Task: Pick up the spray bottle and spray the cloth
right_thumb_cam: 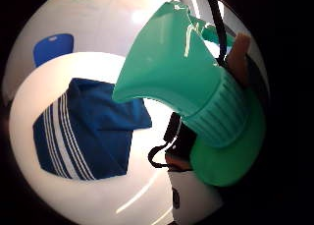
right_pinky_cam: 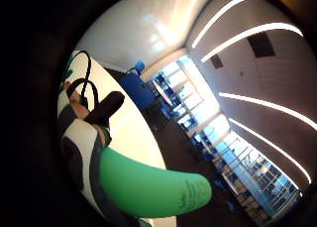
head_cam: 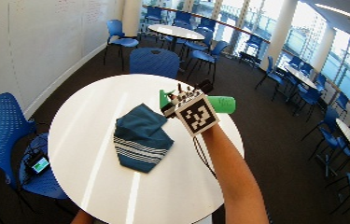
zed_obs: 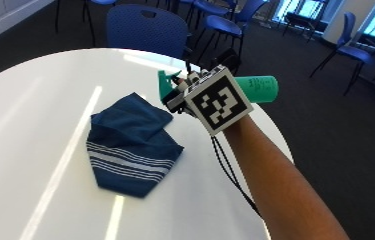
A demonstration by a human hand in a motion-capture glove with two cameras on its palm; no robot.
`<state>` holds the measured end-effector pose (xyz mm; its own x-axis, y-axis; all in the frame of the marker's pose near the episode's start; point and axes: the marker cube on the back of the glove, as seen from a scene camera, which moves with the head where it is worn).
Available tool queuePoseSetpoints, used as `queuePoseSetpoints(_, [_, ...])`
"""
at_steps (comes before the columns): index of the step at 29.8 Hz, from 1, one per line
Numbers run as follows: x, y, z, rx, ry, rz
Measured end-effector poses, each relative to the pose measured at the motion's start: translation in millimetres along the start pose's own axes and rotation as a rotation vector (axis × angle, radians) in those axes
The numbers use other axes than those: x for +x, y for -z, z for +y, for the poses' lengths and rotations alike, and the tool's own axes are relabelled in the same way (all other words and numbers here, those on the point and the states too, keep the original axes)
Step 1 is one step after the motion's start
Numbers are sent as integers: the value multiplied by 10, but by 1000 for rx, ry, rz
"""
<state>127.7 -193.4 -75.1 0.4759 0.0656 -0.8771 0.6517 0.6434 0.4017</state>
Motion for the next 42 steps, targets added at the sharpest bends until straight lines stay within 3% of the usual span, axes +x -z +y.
queuePoseSetpoints(9, [-361, 30, -29, 0, 375, 149])
queuePoseSetpoints(15, [-566, 15, -45, 17, 499, 172])
queuePoseSetpoints(36, [-645, 21, 84, 14, 535, 173])
queuePoseSetpoints(42, [-625, 35, 77, 9, 467, 129])
